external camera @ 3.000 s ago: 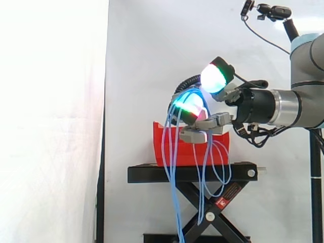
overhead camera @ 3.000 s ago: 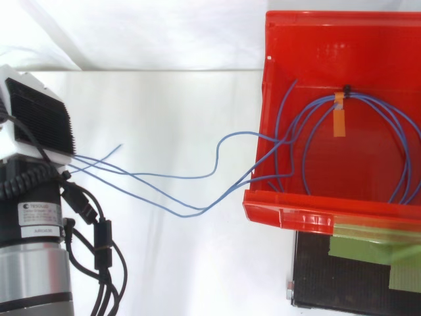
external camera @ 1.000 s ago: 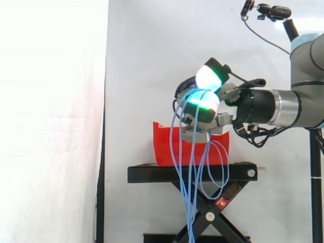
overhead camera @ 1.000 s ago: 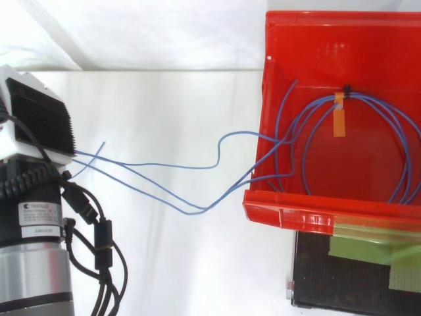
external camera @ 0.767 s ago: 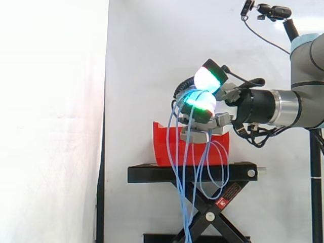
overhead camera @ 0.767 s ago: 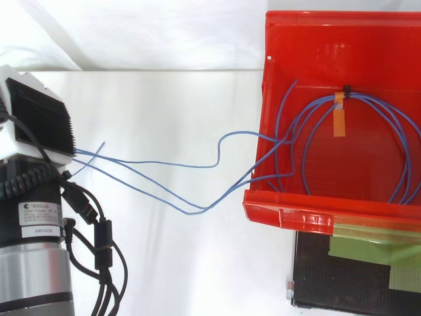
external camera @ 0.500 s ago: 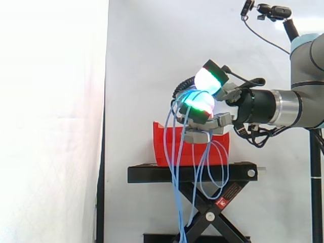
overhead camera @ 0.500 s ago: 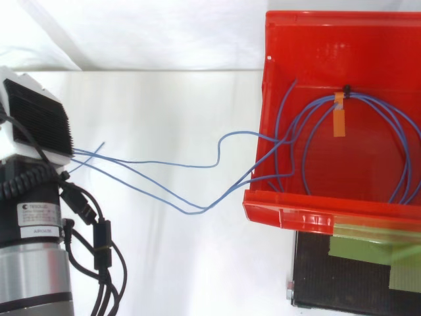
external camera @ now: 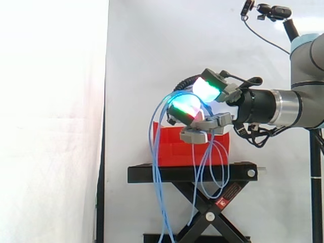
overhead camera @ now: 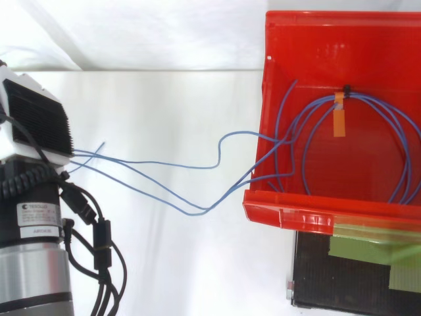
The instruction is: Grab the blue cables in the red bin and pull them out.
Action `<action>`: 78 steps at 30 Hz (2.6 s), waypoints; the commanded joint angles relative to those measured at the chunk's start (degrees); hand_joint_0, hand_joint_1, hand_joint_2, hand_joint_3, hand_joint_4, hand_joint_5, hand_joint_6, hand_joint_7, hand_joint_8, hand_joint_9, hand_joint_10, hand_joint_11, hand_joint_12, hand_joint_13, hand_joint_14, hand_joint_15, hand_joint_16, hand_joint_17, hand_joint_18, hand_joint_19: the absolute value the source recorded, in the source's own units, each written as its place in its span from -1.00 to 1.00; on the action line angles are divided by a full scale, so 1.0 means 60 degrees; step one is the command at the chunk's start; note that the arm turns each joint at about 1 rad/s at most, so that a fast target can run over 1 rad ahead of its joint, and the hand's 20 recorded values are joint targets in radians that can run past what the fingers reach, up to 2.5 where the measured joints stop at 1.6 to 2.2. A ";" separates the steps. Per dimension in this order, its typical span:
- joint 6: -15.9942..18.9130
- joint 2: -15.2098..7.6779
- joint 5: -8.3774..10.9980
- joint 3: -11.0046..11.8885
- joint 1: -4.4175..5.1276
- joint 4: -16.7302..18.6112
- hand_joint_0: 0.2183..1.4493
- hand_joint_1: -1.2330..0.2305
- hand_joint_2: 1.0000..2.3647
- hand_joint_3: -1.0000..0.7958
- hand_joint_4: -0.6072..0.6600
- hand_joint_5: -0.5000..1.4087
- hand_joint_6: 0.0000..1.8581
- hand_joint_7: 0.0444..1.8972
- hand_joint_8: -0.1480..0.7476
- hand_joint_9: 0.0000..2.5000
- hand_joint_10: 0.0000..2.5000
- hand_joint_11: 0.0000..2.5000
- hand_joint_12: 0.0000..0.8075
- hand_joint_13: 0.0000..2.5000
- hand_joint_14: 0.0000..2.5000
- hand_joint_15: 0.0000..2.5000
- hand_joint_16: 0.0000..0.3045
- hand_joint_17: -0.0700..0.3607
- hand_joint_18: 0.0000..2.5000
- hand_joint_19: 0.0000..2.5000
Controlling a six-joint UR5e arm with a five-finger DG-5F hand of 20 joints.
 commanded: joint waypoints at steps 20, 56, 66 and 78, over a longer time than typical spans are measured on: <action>-0.0008 0.0004 0.0000 0.0005 0.0001 0.0000 0.30 -0.80 -0.98 -0.49 0.39 -0.01 -0.05 -0.67 -0.13 -0.26 -0.98 -0.13 -0.21 0.09 -0.49 0.06 -0.72 -0.23 -0.29 -0.02; 0.0022 0.0004 0.0000 0.0005 -0.0013 0.0015 -0.33 -0.27 -1.00 -1.00 0.52 0.45 -0.99 -0.27 -0.01 -0.02 -0.97 -0.23 -0.01 0.18 -0.60 0.08 -0.64 -0.10 -0.20 -0.07; 0.0007 0.0004 0.0000 0.0005 -0.0013 -0.0044 -0.37 -0.19 -1.00 -1.00 0.53 0.47 -1.00 -0.27 0.00 0.00 -0.98 -0.23 0.02 0.21 -0.64 0.09 -0.62 -0.07 -0.17 -0.09; 0.0022 0.0004 0.0000 0.0005 0.0001 -0.0073 -0.44 -0.18 -1.00 -1.00 0.52 0.52 -0.99 -0.29 0.01 0.04 -0.98 -0.24 0.06 0.23 -0.65 0.08 -0.60 -0.04 -0.14 -0.11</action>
